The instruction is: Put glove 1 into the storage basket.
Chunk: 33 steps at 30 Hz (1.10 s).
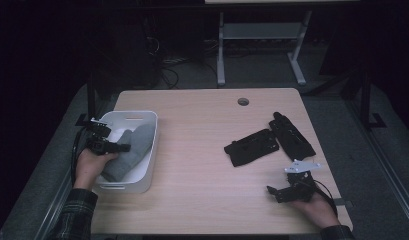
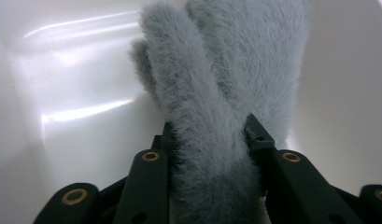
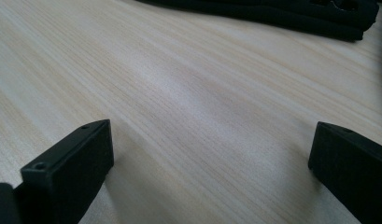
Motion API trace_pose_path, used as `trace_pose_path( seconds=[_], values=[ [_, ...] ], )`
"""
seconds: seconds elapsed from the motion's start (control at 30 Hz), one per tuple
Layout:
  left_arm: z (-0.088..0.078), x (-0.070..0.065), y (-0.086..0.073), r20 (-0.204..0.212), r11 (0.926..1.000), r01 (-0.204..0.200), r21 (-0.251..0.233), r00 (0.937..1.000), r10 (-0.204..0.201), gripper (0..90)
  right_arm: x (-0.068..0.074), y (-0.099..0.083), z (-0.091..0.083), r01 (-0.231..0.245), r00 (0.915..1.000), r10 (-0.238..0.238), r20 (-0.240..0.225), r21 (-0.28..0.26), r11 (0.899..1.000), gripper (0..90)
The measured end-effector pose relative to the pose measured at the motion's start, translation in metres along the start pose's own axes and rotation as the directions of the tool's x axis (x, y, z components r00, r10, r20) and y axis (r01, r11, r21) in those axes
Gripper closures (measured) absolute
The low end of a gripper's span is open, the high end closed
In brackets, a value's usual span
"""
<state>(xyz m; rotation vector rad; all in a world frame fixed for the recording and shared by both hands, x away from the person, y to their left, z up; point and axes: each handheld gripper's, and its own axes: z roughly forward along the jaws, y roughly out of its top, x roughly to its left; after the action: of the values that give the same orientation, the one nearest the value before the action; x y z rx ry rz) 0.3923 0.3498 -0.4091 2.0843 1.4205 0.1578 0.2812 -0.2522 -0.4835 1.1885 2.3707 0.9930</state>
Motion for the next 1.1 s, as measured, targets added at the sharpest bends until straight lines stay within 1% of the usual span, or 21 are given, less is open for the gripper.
trace_pose_path(
  seconds=[0.1, 0.17, 0.27, 0.3, 0.33, 0.4, 0.47, 0.57, 0.6, 0.67, 0.7, 0.73, 0.77, 0.8, 0.87, 0.93, 0.97, 1.0, 1.03, 1.07, 1.1],
  values=[
    [-0.001, 0.0, 0.001, -0.011, 0.9999, -0.014, -0.004, 0.9998, 0.014, 56.1, 0.0, 0.0, 0.0, 0.0, 1.0, 0.0, 0.0, 0.0, 1.0, 0.0],
    [-0.003, 0.0, 0.001, -0.018, 0.9997, -0.02, -0.013, 0.9996, 0.02, 48.2, 0.0, 0.0, 0.0, 0.0, 1.0, 0.0, 0.0, 0.0, 1.0, 0.0],
    [-0.004, 0.001, 0.002, -0.02, 0.9995, -0.021, -0.021, 0.9996, 0.021, 38.1, 0.0, 0.0, 0.0, 0.0, 1.0, 0.0, 0.0, 0.0, 1.0, 0.0],
    [-0.006, 0.001, 0.002, -0.026, 0.9994, -0.026, -0.024, 0.9993, 0.025, 38.1, 0.0, 0.0, 0.0, 0.0, 1.0, 0.0, 0.0, 0.0, 1.0, 0.0],
    [-0.009, 0.002, 0.002, -0.037, 0.9991, -0.026, -0.035, 0.999, 0.024, 34.5, 0.0, 0.0, 0.0, -0.001, 1.0, 0.001, 0.0, 0.001, 1.0, 0.0],
    [-0.013, 0.005, 0.001, -0.052, 0.9982, -0.028, -0.052, 0.9983, 0.025, 32.6, 0.0, 0.0, 0.0, 0.0, 1.0, 0.0, 0.0, 0.0, 1.0, 0.0],
    [-0.019, 0.007, 0.0, -0.058, 0.9969, -0.033, -0.071, 0.9979, 0.029, 34.9, 0.0, 0.0, 0.0, 0.001, 1.0, -0.001, 0.0, 0.0, 1.0, 0.0],
    [-0.029, 0.008, -0.002, -0.071, 0.9932, -0.029, -0.113, 0.9972, 0.021, 45.1, 0.0, 0.0, 0.0, 0.001, 1.0, -0.001, 0.0, 0.0, 1.0, 0.0],
    [-0.033, 0.009, -0.002, -0.078, 0.9917, -0.031, -0.125, 0.9967, 0.021, 52.9, 0.0, 0.0, 0.0, 0.001, 1.0, -0.001, 0.001, 0.0, 1.0, 0.0],
    [-0.04, 0.008, -0.004, -0.074, 0.9893, -0.034, -0.142, 0.997, 0.023, 67.3, 0.0, 0.0, 0.0, 0.001, 1.0, -0.001, 0.001, 0.0, 1.0, 0.0],
    [-0.042, 0.008, -0.004, -0.07, 0.9891, -0.047, -0.139, 0.9969, 0.038, 75.1, 0.0, 0.0, 0.0, 0.001, 1.0, -0.001, 0.001, 0.0, 1.0, 0.0],
    [-0.042, 0.008, -0.004, -0.07, 0.9891, -0.047, -0.139, 0.9969, 0.038, 81.5, 0.0, 0.0, 0.0, 0.001, 1.0, -0.001, 0.001, 0.0, 1.0, 0.0],
    [-0.045, 0.004, -0.005, -0.058, 0.9878, -0.058, -0.144, 0.997, 0.05, 84.7, 0.0, 0.0, 0.0, 0.0, 1.0, 0.0, 0.001, 0.0, 1.0, 0.0],
    [-0.045, 0.004, -0.005, -0.058, 0.9878, -0.058, -0.144, 0.997, 0.05, 89.2, 0.0, 0.0, 0.0, 0.0, 1.0, 0.0, 0.001, 0.0, 1.0, 0.0],
    [-0.049, -0.005, -0.005, -0.047, 0.985, -0.085, -0.15, 0.9958, 0.079, 89.2, 0.0, 0.0, 0.0, 0.0, 1.0, 0.0, 0.0, 0.0, 1.0, 0.0],
    [-0.05, -0.013, -0.003, -0.042, 0.9802, -0.106, -0.167, 0.994, 0.101, 89.1, 0.0, 0.0, 0.0, 0.0, 1.0, 0.0, 0.0, 0.0, 1.0, 0.0],
    [-0.051, -0.017, -0.002, -0.039, 0.9765, -0.116, -0.182, 0.9931, 0.111, 87.7, 0.0, 0.0, 0.0, 0.0, 1.0, 0.0, 0.0, 0.0, 1.0, 0.0],
    [-0.051, -0.022, -0.001, -0.032, 0.9743, -0.124, -0.188, 0.9922, 0.12, 83.2, 0.0, 0.0, 0.0, 0.0, 1.0, 0.0, 0.0, 0.0, 1.0, 0.0],
    [-0.051, -0.022, -0.001, -0.032, 0.9743, -0.124, -0.188, 0.9922, 0.12, 81.1, 0.0, 0.0, 0.0, 0.0, 1.0, 0.0, 0.0, 0.0, 1.0, 0.0],
    [-0.05, -0.032, 0.002, -0.015, 0.9691, -0.147, -0.198, 0.9891, 0.147, 78.9, 0.0, 0.0, 0.0, -0.001, 1.0, 0.001, 0.0, 0.0, 1.0, 0.0],
    [-0.049, -0.037, 0.004, -0.008, 0.9667, -0.157, -0.202, 0.9873, 0.158, 76.1, 0.0, 0.0, 0.0, -0.001, 1.0, 0.001, 0.0, 0.001, 1.0, 0.0]
  ],
)
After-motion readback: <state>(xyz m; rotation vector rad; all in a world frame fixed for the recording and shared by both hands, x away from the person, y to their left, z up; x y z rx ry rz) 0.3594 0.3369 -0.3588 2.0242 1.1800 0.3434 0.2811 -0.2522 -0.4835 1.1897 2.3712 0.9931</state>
